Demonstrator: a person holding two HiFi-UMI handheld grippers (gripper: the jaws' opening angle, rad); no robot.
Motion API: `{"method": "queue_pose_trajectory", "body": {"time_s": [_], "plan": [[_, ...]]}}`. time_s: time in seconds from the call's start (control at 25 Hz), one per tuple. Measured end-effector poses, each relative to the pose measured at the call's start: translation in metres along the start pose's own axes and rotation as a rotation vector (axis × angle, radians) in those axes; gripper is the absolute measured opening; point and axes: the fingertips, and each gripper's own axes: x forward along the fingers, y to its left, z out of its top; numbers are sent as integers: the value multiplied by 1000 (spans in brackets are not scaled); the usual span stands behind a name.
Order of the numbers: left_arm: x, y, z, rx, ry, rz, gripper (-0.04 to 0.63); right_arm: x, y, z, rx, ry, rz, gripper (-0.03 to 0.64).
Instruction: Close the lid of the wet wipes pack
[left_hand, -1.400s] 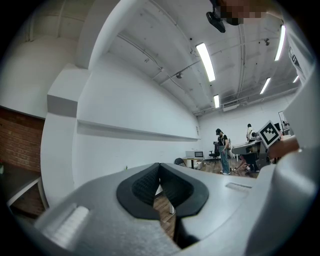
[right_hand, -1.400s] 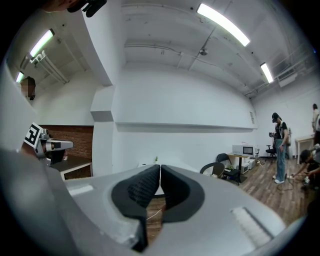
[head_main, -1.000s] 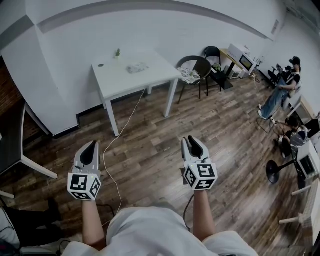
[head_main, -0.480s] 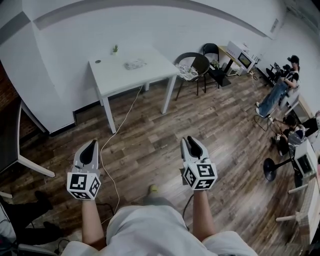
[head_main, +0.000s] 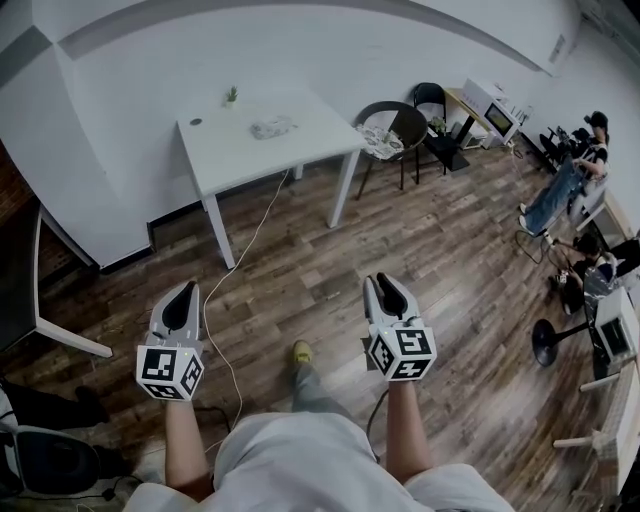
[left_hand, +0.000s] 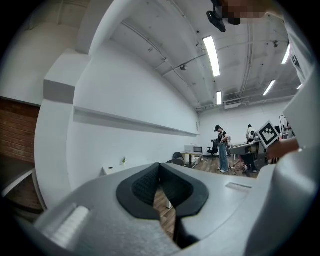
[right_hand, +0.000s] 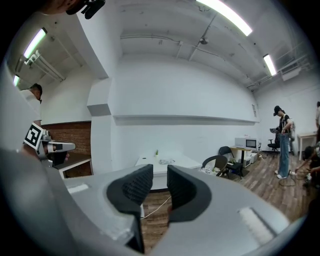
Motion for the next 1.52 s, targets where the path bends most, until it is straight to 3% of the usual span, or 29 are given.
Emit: {"method": "queue_pose_trajectory", "body": {"time_s": [0.28,0.6,1.0,1.52], "plan": [[64,22,-13,-13,40,20,0,69,-25,-6,11,32,18,95],[178,39,-27,-17,85,21,0,177,-84,-9,29,61,22,95],[324,40,-8,2,90,36,0,299,-167,14,66,72,68,95],[423,54,-3,25,72,38,0,384,-211,27,103,49,96,95]]}}
